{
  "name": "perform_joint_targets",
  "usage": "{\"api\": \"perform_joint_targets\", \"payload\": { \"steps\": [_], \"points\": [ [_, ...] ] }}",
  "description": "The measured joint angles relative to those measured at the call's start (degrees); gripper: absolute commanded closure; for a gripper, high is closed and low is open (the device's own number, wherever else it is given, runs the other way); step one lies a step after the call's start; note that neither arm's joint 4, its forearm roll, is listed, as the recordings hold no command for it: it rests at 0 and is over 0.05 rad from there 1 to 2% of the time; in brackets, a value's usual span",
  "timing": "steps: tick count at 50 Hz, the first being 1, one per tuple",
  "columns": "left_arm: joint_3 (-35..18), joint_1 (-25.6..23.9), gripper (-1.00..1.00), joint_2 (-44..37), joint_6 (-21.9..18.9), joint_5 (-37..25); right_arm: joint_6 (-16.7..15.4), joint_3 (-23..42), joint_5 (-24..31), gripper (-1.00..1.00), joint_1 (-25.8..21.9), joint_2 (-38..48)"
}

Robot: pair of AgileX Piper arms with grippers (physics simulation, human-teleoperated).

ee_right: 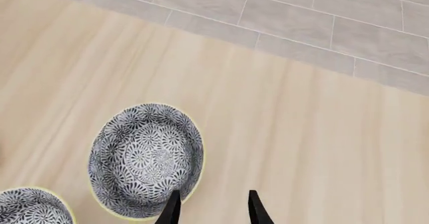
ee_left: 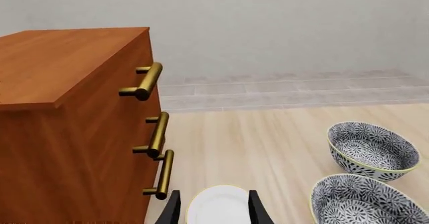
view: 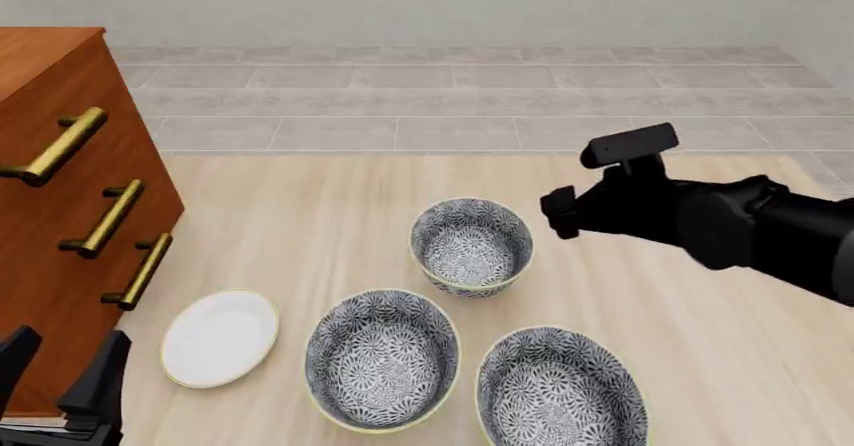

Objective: Stack the bowl at the front on the bowl in the middle.

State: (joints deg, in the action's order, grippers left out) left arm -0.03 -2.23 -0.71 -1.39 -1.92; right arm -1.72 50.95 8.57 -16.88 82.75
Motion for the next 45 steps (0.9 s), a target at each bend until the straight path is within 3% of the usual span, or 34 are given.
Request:
{"api": "perform_joint_targets", "payload": {
  "steps": [19, 45],
  "points": [
    [0.0, 0.31, -1.0, -0.17, 0.33, 0.11, 0.42, 8.88, 4.73, -1.0, -0.97, 9.41],
    [-0.01, 0.18, -1.0, -0.11, 0.41, 0.24, -1.66, 14.2, 5.42, -1.0, -0.53, 19.06]
  ]
}}
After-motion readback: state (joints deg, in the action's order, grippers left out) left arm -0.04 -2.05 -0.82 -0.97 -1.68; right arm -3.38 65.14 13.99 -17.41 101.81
